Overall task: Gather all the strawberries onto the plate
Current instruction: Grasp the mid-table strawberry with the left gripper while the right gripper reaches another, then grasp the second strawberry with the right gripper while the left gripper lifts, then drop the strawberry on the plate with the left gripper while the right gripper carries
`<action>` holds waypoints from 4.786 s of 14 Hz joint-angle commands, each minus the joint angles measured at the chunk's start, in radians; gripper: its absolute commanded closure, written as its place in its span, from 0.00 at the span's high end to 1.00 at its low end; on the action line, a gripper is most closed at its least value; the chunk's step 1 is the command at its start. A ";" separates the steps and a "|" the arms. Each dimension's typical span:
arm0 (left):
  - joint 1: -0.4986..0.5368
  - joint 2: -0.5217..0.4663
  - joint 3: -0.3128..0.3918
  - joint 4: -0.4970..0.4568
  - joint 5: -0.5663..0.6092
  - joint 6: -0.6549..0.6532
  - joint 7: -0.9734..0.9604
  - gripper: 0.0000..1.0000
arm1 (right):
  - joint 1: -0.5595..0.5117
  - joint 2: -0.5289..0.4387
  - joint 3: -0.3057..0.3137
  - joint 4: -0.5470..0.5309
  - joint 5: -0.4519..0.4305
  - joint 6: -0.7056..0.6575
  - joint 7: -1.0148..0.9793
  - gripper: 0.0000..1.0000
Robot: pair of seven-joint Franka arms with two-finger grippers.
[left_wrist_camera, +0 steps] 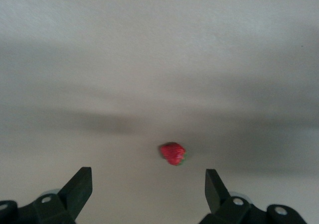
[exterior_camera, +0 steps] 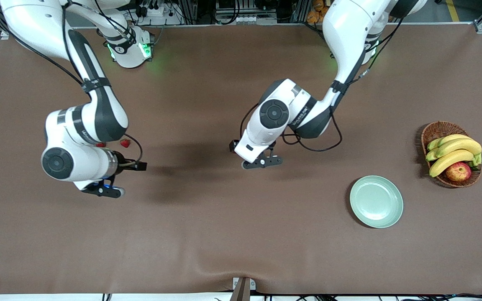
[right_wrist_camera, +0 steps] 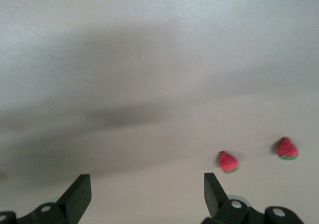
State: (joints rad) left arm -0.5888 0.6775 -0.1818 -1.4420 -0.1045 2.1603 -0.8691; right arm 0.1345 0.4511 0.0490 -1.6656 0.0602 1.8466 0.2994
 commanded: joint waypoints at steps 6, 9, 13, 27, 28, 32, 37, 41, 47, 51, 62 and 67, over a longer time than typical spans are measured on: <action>-0.062 0.057 0.015 -0.009 0.034 0.136 -0.315 1.00 | -0.138 -0.149 0.019 -0.449 -0.023 0.376 -0.232 1.00; -0.081 0.065 0.016 -0.038 0.037 0.136 -0.407 1.00 | -0.139 -0.140 0.019 -0.516 -0.048 0.457 -0.233 1.00; -0.088 0.088 0.016 -0.031 0.058 0.145 -0.585 1.00 | -0.191 -0.138 0.020 -0.548 -0.079 0.457 -0.321 1.00; -0.143 0.191 0.031 -0.021 0.151 0.233 -0.716 1.00 | -0.182 -0.115 0.029 -0.617 -0.017 0.517 -0.332 0.64; -0.143 0.191 0.036 -0.018 0.151 0.233 -0.714 1.00 | -0.171 -0.115 0.029 -0.619 -0.004 0.516 -0.332 0.64; -0.143 0.191 0.036 -0.018 0.149 0.233 -0.715 0.98 | -0.158 -0.100 0.028 -0.619 -0.002 0.514 -0.333 0.55; -0.148 0.189 0.036 -0.018 0.149 0.233 -0.715 0.54 | -0.182 -0.091 0.026 -0.619 -0.002 0.508 -0.348 0.28; -0.152 0.188 0.035 -0.018 0.147 0.233 -0.732 0.00 | -0.182 -0.095 0.028 -0.608 -0.003 0.485 -0.345 0.00; -0.135 0.137 0.039 -0.017 0.195 0.228 -0.720 0.00 | -0.176 -0.104 0.028 -0.414 0.065 0.236 -0.312 0.00; -0.047 0.041 0.051 -0.018 0.230 0.173 -0.717 0.00 | -0.126 -0.097 0.028 -0.275 0.090 0.108 -0.162 0.00; 0.316 -0.024 0.050 -0.032 0.230 -0.014 -0.127 0.00 | 0.239 0.119 0.026 0.064 0.251 0.199 0.536 0.00; 0.423 -0.001 0.051 -0.058 0.238 -0.014 0.096 0.00 | 0.385 0.297 0.026 0.211 0.248 0.356 0.803 0.00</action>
State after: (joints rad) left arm -0.2009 0.6746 -0.1218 -1.4833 0.1037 2.1542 -0.8426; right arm 0.4755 0.6708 0.0852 -1.5550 0.2973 2.1850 1.0244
